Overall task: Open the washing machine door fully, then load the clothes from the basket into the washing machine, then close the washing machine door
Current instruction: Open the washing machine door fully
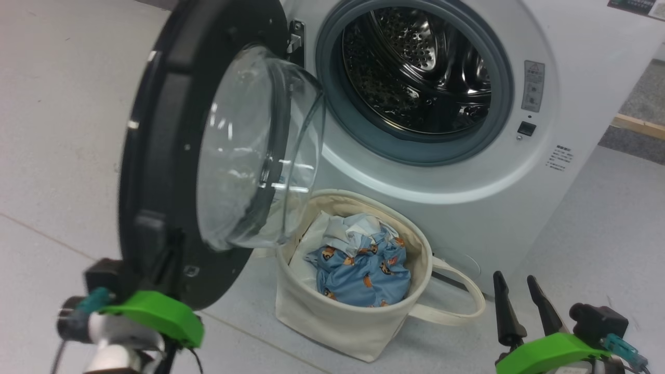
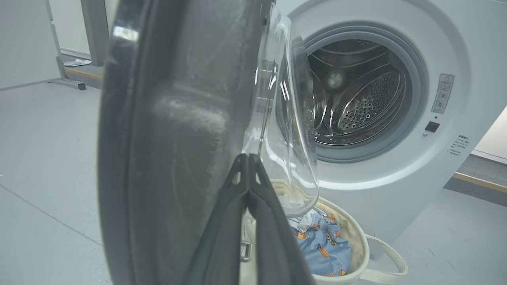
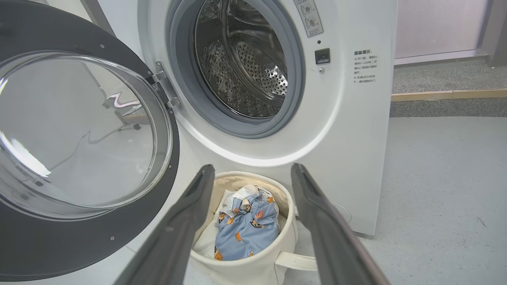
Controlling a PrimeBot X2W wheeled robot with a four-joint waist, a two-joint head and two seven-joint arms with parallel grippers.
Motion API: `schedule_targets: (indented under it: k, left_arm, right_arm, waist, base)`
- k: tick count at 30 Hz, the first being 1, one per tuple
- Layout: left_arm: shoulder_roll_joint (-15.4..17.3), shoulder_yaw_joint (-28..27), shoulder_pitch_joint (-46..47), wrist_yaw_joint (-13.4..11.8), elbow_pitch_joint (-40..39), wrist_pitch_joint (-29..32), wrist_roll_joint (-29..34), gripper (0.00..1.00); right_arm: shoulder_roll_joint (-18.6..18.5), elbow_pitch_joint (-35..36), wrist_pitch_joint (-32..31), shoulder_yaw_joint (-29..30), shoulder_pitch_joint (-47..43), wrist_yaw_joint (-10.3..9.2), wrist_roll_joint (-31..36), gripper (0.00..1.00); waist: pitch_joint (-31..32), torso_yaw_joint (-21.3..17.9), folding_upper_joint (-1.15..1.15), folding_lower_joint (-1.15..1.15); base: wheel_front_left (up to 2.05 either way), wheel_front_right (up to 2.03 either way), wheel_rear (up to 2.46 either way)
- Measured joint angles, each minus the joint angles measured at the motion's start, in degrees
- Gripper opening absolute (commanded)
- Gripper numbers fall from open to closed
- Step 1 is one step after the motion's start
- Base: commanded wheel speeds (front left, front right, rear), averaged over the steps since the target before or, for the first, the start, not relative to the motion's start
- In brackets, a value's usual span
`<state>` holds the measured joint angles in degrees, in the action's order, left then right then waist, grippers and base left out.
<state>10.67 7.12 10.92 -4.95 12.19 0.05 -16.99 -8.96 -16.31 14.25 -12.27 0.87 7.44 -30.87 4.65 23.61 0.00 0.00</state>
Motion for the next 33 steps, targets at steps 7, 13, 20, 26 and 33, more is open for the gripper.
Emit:
schedule_targets:
  k: [7,13,20,26,33]
  left_arm:
    - [4.5,-5.6,2.0,2.0,4.0,-0.1,-4.7,0.0]
    - [8.2,-8.9,3.8,2.5,8.6,0.4,-5.9,0.0]
    - [11.5,-11.7,7.0,3.5,15.9,-0.3,-7.4,0.0]
    - [14.2,-11.5,10.1,3.8,22.0,-2.5,-6.2,0.0]
    - [15.1,-11.5,13.3,4.4,28.1,-4.8,-5.8,0.0]
  right_arm:
    - [0.0,-0.9,0.0,0.4,0.1,0.0,0.0,1.0]
    - [0.0,-1.1,0.0,0.5,0.1,0.0,0.0,1.0]
    - [0.0,-1.4,0.0,0.6,0.4,0.0,0.0,1.0]
    - [0.3,-1.5,0.0,0.7,1.0,0.0,0.0,1.0]
    - [0.5,-1.8,0.0,0.6,1.3,0.0,-0.1,1.0]
  waist:
    - [-0.6,-1.6,0.0,0.0]
    - [-1.0,-2.8,0.0,0.0]
    - [-1.1,-4.3,0.0,0.0]
    - [-1.1,-5.5,0.0,0.0]
    - [-0.9,-6.7,0.0,0.0]
  base:
    - [0.0,0.0,0.0]
    - [0.0,0.0,0.0]
    - [0.0,0.0,0.0]
    - [0.0,0.0,0.0]
    - [0.0,0.0,0.0]
